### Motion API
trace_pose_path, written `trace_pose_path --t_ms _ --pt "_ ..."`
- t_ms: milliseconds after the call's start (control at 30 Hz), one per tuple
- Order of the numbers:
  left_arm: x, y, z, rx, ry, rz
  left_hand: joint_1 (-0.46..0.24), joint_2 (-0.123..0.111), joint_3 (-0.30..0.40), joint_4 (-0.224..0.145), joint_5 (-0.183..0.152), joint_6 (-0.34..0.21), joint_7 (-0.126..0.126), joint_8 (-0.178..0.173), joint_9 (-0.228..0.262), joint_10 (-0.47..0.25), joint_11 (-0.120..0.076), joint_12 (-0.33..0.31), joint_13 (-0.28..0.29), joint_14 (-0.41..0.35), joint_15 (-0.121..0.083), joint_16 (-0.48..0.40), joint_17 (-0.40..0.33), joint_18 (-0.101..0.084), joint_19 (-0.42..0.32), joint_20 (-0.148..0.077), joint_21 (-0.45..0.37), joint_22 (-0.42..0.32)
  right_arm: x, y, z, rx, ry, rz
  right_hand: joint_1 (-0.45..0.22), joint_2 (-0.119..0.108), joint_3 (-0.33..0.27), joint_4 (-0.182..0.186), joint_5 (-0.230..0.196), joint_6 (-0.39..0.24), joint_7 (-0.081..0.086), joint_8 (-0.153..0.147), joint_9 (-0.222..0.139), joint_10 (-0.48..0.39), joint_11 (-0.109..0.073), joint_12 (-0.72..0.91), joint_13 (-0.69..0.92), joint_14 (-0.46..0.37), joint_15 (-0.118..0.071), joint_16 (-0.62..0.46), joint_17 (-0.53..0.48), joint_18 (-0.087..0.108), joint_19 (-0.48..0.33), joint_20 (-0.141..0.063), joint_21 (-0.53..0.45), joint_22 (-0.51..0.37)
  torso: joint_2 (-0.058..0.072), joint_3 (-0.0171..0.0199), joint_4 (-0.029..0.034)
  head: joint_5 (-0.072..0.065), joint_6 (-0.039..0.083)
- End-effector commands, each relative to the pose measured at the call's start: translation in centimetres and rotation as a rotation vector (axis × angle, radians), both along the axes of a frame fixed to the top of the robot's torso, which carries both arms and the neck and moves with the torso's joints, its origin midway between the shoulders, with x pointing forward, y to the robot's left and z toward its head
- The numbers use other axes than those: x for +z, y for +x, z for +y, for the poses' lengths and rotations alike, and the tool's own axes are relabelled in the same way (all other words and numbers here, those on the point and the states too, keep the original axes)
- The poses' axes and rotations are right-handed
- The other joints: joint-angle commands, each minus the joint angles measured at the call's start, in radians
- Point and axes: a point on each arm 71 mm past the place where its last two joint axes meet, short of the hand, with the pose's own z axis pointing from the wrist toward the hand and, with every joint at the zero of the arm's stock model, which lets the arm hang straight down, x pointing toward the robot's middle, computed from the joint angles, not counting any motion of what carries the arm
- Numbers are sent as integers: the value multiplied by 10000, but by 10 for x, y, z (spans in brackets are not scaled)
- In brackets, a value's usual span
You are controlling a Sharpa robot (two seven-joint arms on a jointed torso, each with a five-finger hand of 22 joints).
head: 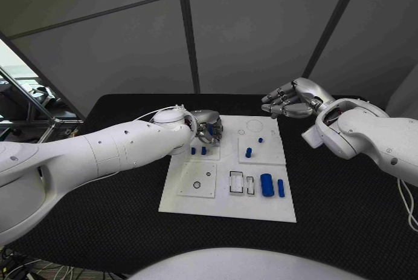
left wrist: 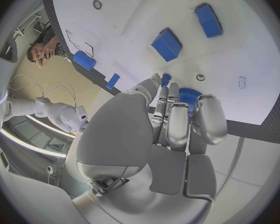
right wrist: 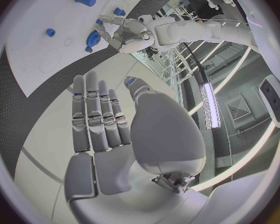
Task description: Assemble the parts on the task board
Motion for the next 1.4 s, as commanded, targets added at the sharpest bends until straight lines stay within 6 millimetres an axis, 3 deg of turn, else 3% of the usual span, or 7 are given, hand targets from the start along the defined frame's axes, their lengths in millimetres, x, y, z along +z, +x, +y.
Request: trace_pose_path --t_ms 33,933,1300,1400 --pt "-1 0 0 46 315 121 61 52 108 -24 42 86 14 -49 -28 108 5 -56 -27 88 -9 36 -2 -499 85 -6 39 900 2 0 1 90 44 -114 59 79 5 19 33 -67 10 23 5 -67 3 62 -9 72 -27 -52 -10 106 82 -2 -63 -10 3 5 2 1 -14" --pt "-2 0 2 42 -78 -141 99 95 1643 -676 36 661 49 -357 -290 935 -48 -712 -325 147 -57 234 -21 -545 172 -62 272 1149 2 0 2 96 45 -111 59 85 9 26 50 -65 9 25 6 -65 2 66 -18 78 -28 -58 -12 106 89 -2 -70 -14 -12 -5 22 -48 -12" --pt "25 -2 19 379 -1125 -625 -65 27 1789 -754 30 771 56 -409 -321 1067 -51 -834 -348 191 -60 313 68 -570 225 -64 384 1224 2 0 0 64 36 -121 59 85 9 26 50 -65 9 25 6 -65 2 66 -18 78 -28 -58 -12 106 89 -2 -70 -14 -19 -7 33 -18 42" --pt "29 -2 28 509 -1179 -597 -129 6 1811 -764 26 810 50 -419 -327 1111 -57 -864 -350 206 -64 337 94 -577 245 -66 421 1247 2 0 1 74 39 -122 59 85 9 26 50 -65 9 25 6 -65 2 66 -18 78 -28 -58 -12 106 89 -2 -70 -14 -11 3 5 27 78"
